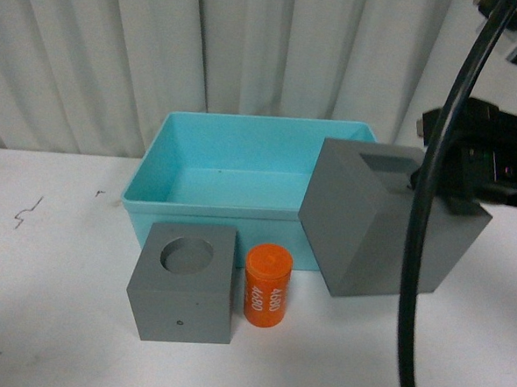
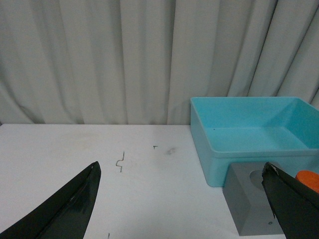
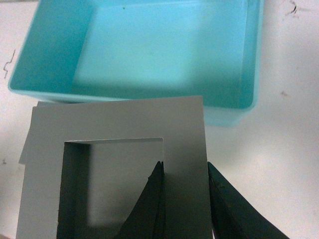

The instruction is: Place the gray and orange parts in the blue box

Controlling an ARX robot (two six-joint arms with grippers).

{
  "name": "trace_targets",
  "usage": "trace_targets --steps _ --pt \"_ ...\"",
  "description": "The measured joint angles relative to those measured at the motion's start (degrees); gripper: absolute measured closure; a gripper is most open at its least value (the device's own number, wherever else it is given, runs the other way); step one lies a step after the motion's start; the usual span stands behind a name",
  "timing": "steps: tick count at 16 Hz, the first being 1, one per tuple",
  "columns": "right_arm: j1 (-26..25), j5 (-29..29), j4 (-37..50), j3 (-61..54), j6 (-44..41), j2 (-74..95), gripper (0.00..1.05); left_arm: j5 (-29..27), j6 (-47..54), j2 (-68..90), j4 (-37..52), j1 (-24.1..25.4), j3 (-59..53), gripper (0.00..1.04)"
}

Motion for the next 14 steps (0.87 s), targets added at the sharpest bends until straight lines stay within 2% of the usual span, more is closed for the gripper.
trace_targets --steps 6,14 --pt "-4.0 1.5 -2.0 14.9 0.1 8.2 0.86 0.0 0.0 0.0 0.0 0.0 0.0 0.07" --pt "-3.9 1.9 -5.2 33.1 3.7 24.1 0.86 0.0 0.0 0.0 0.0 0.0 0.0 0.07"
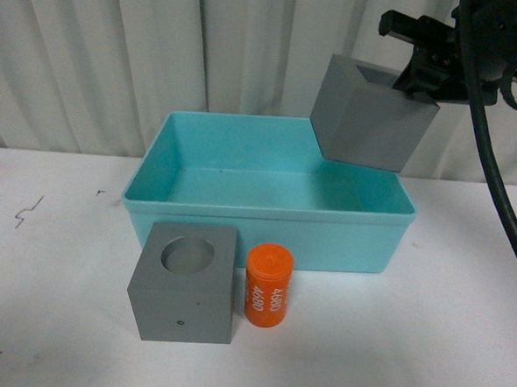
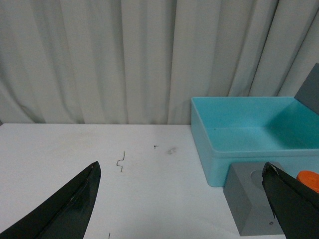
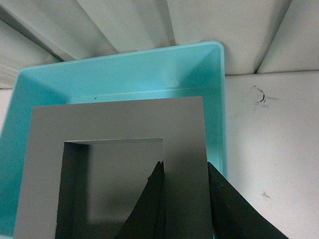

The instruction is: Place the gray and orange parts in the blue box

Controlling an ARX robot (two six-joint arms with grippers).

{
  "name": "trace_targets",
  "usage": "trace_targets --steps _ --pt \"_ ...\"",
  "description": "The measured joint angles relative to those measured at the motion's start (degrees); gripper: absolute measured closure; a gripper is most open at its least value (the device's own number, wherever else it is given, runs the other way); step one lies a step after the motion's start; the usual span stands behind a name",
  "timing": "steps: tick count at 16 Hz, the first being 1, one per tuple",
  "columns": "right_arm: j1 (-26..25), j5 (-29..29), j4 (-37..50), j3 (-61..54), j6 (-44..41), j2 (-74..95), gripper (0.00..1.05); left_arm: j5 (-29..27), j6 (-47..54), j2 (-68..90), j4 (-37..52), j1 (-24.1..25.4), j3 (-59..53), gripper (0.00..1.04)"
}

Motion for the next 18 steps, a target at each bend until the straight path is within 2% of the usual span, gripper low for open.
trace_targets --steps 4,7,8,13,15,17,18 --pt "0.5 -0.2 0.9 4.2 2.1 7.0 0.86 0.0 0.0 0.0 0.0 0.0 0.0 0.07" --pt "1.2 1.8 -0.3 5.3 2.2 10.4 0.86 0.0 0.0 0.0 0.0 0.0 0.0 0.07" --pt "1.5 3.1 -0.9 5.5 2.3 11.3 0.82 0.0 0.0 0.0 0.0 0.0 0.0 0.07" --pt "1.0 3.3 2.3 6.1 3.2 10.3 0.25 0.0 0.0 0.0 0.0 0.0 0.0 0.07" --pt "0.7 2.3 7.0 2.1 4.4 4.8 0.05 0.0 0.0 0.0 0.0 0.0 0.0 0.07" --pt "0.3 1.5 14.4 -3.8 4.5 -3.5 0.06 0.0 0.0 0.0 0.0 0.0 0.0 0.07" --pt "0.5 4.2 25.6 -10.1 3.3 -9.1 0.11 0.0 0.0 0.0 0.0 0.0 0.0 0.07"
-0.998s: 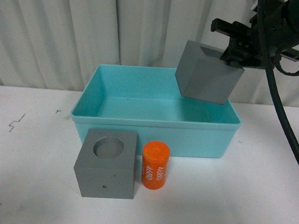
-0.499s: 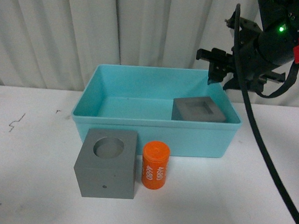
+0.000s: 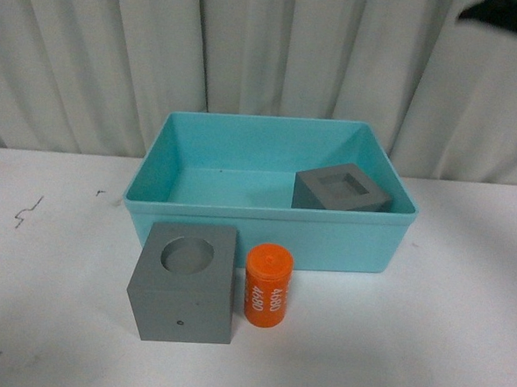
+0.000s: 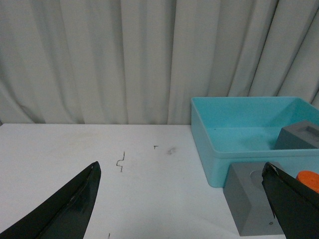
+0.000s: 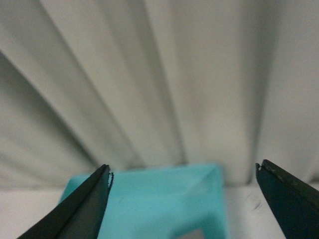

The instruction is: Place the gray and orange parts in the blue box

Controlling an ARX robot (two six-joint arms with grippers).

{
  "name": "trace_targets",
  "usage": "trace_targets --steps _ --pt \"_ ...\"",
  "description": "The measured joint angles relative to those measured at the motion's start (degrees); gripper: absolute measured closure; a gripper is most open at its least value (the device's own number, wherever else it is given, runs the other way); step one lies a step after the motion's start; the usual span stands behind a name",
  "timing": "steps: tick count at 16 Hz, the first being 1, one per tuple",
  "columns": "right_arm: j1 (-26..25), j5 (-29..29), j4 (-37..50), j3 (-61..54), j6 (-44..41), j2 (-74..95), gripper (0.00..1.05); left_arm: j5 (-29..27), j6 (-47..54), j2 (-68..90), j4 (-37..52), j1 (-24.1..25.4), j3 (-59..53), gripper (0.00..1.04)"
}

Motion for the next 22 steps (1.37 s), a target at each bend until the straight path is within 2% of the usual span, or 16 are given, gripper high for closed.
trace_targets --steps 1,2,3,4,6,8,12,13,14,20,22 --pt "0.3 7.8 11.0 -8.3 -4.6 -6.0 0.22 0.0 0.0 0.0 0.0 0.0 0.0 0.07" --pt "0.2 12.5 18.0 -17.7 -8.9 -12.7 0.33 0.0 0.0 0.0 0.0 0.0 0.0 0.07" --pt "-0.7 13.6 25.1 -26.9 -12.5 -19.2 0.46 0.0 0.0 0.0 0.0 0.0 0.0 0.07" --pt "-1.8 13.4 28.7 -33.0 -13.9 -23.0 0.57 0.0 0.0 0.0 0.0 0.0 0.0 0.07" --pt "-3.6 12.1 31.7 -45.0 -15.1 -27.1 0.82 0.0 0.0 0.0 0.0 0.0 0.0 0.07" --pt "-4.3 10.3 33.9 -52.6 -16.0 -31.6 1.03 0.0 0.0 0.0 0.0 0.0 0.0 0.07" --pt "-6.8 8.5 34.5 -63.4 -15.9 -41.6 1.03 0.0 0.0 0.0 0.0 0.0 0.0 0.07" --pt "-9.1 5.3 34.3 -65.1 -15.9 -43.8 1.03 0.0 0.0 0.0 0.0 0.0 0.0 0.07" --pt "-10.6 5.4 33.7 -66.6 -15.9 -46.6 1.03 0.0 0.0 0.0 0.0 0.0 0.0 0.07" --pt "-10.6 5.1 25.6 -73.5 -15.9 -61.2 1.03 0.0 0.0 0.0 0.0 0.0 0.0 0.07" --pt "-10.6 5.1 27.3 -76.0 -15.9 -63.1 1.03 0.0 0.0 0.0 0.0 0.0 0.0 0.07"
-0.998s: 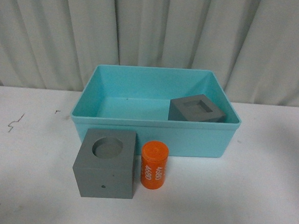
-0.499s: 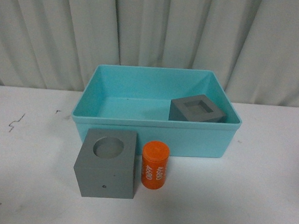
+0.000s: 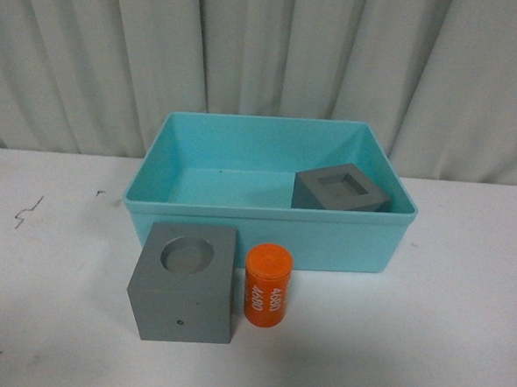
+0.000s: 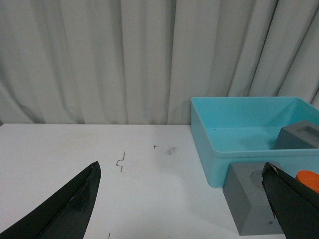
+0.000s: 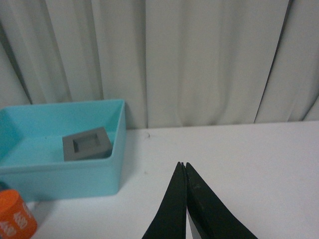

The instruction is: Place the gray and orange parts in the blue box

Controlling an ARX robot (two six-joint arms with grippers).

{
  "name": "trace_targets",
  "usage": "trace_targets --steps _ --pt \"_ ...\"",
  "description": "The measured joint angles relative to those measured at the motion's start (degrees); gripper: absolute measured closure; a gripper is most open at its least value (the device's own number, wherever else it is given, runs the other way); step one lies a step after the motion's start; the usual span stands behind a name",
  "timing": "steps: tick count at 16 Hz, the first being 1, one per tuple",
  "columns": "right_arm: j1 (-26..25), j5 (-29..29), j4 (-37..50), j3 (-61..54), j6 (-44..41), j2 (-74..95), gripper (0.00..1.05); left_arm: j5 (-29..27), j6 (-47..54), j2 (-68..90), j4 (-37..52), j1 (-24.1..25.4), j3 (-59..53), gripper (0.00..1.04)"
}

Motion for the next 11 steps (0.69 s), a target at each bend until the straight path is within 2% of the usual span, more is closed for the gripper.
trace_targets --steps 6,11 --pt "0.0 0.0 -14.7 -0.9 0.0 -15.2 1.03 0.0 0.0 0.0 0.0 0.0 0.0 0.07" --pt "0.0 0.0 -22.1 -1.0 0.0 -23.0 1.03 0.0 0.0 0.0 0.0 0.0 0.0 0.07"
